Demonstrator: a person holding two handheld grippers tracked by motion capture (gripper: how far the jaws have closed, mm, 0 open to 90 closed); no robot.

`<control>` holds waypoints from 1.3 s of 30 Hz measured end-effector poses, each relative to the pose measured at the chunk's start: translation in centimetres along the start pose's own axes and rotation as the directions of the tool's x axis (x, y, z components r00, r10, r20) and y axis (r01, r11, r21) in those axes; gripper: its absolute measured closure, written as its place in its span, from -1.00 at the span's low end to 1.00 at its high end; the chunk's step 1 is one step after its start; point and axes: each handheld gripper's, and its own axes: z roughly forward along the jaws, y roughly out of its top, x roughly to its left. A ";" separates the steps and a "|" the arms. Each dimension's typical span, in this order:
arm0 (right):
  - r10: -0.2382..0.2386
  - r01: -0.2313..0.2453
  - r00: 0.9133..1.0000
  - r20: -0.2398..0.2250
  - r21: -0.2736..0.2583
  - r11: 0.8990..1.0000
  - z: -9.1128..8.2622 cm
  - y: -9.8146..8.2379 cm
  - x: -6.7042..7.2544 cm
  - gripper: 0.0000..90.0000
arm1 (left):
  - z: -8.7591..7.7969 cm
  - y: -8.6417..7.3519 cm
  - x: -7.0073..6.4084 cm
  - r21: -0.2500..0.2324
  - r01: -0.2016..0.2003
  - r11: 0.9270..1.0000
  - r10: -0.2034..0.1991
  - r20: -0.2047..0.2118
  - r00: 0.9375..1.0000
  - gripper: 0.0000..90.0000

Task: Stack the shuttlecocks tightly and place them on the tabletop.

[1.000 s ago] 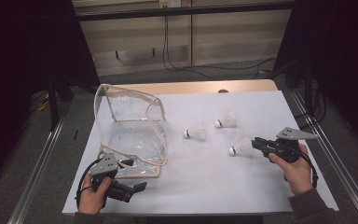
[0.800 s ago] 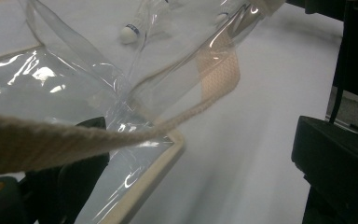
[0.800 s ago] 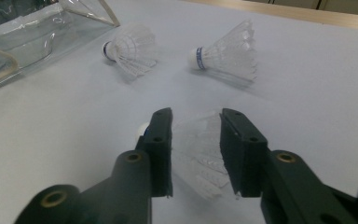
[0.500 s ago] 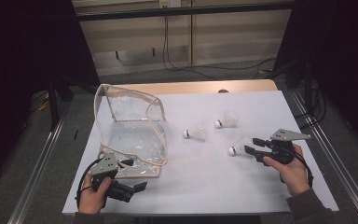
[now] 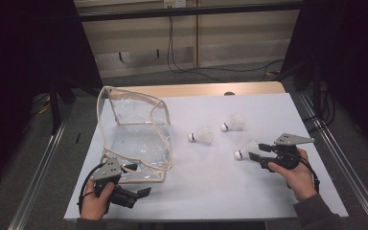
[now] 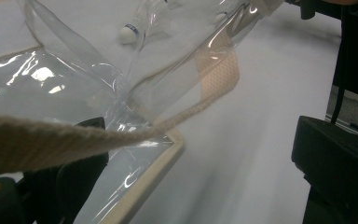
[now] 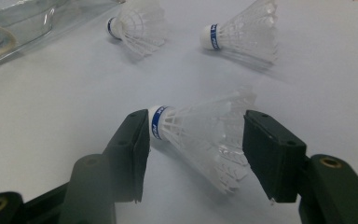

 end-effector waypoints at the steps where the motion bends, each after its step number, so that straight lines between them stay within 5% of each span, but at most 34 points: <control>1: 0.000 0.000 1.000 -0.005 0.003 1.000 0.1 0.0 0.0 -0.07 | 0.0 0.0 0.0 0.007 -0.006 1.000 0.006 -0.005 1.000 -0.92; 12: -0.001 0.002 1.000 -0.026 0.034 0.999 0.6 -0.2 0.1 0.10 | 0.1 0.1 0.1 0.001 -0.002 1.000 0.002 0.003 1.000 -0.92; 31: -0.002 0.009 0.990 -0.141 0.055 0.998 1.1 -0.3 0.1 0.95 | 0.0 0.3 -0.2 -0.003 -0.011 1.000 0.011 0.004 1.000 -0.92; 39: 0.009 -0.001 0.986 -0.168 0.050 0.999 1.0 0.0 0.4 1.00 | 0.0 0.2 -0.3 -0.004 -0.011 1.000 0.011 0.003 1.000 -0.91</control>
